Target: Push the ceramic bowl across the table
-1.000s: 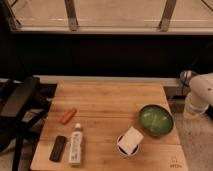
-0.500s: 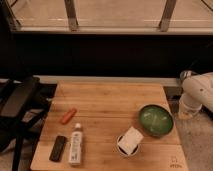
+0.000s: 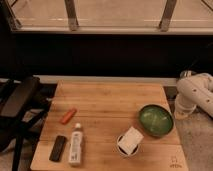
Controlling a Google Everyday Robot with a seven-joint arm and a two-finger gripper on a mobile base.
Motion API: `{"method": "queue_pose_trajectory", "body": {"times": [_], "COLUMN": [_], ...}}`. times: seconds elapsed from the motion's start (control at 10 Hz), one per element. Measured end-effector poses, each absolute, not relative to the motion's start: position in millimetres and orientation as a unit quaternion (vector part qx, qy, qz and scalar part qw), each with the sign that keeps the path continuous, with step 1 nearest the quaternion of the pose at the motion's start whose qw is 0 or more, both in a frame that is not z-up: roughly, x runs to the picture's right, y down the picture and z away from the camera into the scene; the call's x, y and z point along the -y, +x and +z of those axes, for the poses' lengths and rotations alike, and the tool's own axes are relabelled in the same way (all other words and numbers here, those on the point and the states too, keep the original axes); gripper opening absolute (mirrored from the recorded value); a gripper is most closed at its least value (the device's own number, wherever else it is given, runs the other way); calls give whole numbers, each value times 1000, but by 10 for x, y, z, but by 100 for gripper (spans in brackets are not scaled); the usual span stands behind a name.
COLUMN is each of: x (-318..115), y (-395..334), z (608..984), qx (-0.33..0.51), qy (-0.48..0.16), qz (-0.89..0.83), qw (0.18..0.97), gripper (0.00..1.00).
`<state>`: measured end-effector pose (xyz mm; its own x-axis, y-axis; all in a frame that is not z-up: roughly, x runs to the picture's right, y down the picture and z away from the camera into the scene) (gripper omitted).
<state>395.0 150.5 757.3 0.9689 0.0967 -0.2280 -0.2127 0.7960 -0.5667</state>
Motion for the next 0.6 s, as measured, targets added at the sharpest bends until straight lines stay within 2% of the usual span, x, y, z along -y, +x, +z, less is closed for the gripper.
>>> {"method": "queue_pose_trajectory", "body": {"times": [0.6], "x": [-1825], "y": [4115], "z": [7729], "qx": [-91], "qy": [-336], "qz": [104], "qw": [932], "gripper": [11]}}
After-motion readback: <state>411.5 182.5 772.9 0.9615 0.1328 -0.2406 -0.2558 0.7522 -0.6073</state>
